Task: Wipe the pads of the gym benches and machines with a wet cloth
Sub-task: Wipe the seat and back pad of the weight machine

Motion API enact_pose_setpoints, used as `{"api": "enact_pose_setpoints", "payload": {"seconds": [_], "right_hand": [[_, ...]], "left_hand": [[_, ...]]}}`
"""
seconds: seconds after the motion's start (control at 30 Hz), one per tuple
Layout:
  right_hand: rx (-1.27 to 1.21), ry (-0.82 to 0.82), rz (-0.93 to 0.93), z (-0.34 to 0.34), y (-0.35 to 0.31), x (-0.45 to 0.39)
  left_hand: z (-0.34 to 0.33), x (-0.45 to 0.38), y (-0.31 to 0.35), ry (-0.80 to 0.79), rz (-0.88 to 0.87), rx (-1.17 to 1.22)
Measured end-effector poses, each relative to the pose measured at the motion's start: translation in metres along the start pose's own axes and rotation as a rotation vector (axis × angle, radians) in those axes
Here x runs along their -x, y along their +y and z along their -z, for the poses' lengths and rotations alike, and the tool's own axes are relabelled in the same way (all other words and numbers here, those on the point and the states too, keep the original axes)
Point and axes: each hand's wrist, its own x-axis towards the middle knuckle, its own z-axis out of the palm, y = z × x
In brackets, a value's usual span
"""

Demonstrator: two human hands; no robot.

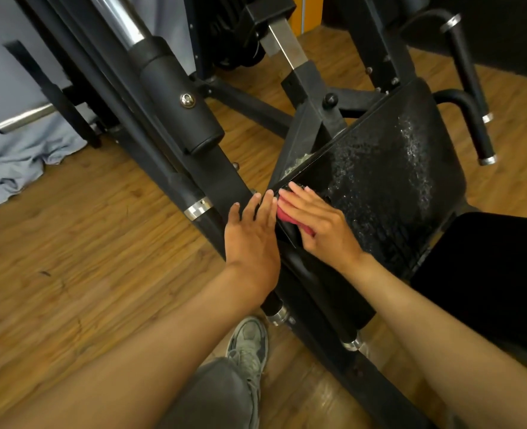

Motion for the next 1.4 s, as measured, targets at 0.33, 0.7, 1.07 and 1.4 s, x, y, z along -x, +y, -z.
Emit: {"api": "enact_pose_setpoints", "payload": {"seconds": [0.33, 0.7, 1.07, 1.4], "right_hand": [[-0.047, 0.197, -0.4, 0.003, 0.02, -0.019], [-0.119, 0.291, -0.667, 0.026, 0.087, -0.042], [-0.004, 0.133, -0.508, 0.02, 0.063, -0.036], [-0.02, 0.182, -0.657, 0.031, 0.108, -0.042]], "left_hand": [[0.002, -0.002, 0.0, -0.031, -0.013, 0.066], [0.009, -0.016, 0.002, -0.075, -0.009, 0.303], [0.005, -0.056, 0.016, 0.162, -0.123, 0.532], [0.041, -0.132, 0.029, 0.448, -0.183, 0.521]]}}
